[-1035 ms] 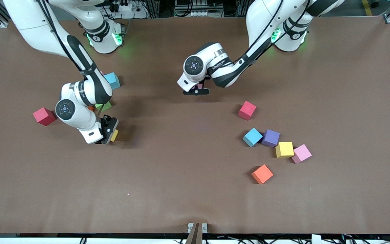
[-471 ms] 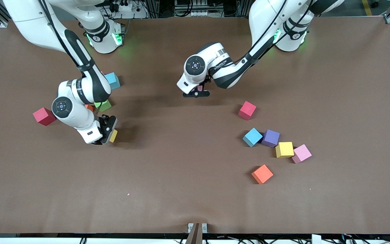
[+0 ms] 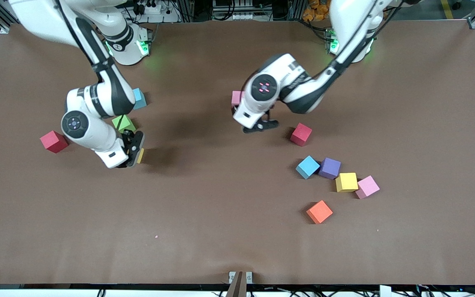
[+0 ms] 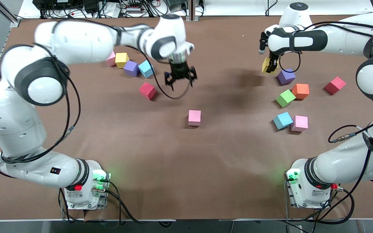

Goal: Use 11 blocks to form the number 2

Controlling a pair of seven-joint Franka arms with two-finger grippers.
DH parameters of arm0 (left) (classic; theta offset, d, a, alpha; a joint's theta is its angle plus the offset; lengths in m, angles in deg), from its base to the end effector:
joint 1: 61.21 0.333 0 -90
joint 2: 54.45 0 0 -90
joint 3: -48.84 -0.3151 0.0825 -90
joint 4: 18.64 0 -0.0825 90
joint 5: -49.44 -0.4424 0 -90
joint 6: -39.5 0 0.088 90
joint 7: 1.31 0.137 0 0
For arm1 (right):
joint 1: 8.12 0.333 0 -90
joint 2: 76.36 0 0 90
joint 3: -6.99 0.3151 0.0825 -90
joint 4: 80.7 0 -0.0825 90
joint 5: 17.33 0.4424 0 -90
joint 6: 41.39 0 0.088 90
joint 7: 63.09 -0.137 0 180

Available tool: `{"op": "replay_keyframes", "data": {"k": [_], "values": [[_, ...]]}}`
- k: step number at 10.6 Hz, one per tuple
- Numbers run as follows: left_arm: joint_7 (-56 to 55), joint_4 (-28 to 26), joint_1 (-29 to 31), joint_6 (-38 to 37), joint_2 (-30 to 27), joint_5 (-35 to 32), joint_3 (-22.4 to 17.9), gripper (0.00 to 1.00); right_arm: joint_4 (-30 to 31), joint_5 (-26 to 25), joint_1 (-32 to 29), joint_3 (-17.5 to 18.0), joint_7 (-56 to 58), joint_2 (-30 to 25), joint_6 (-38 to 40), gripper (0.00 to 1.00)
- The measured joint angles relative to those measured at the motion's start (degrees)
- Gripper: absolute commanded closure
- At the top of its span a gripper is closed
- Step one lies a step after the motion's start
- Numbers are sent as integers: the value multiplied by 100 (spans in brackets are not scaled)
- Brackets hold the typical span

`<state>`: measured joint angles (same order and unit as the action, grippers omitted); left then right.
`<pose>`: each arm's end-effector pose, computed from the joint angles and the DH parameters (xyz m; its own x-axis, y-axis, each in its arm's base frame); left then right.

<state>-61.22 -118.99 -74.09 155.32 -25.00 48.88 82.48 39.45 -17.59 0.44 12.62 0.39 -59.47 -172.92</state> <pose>0.4817 -0.4810 0.2464 0.9168 0.2520 -0.3098 0.2629 -0.9648 -0.0067 0.5882 0.1498 0.1990 0.2123 0.9770 -0.0195 0.9723 -0.2132 -0.0960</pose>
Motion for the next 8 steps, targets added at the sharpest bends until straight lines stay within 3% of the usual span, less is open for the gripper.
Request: {"op": "replay_keyframes", "data": {"k": [4,8], "values": [[116,531,1330,-756,-231,-301,-44,0,228,3,1009,32,-685,-321,8,72],[578,875,1653,-736,165,-1050,-70,0,544,3,2034,46,-1156,-667,-75,72]]}}
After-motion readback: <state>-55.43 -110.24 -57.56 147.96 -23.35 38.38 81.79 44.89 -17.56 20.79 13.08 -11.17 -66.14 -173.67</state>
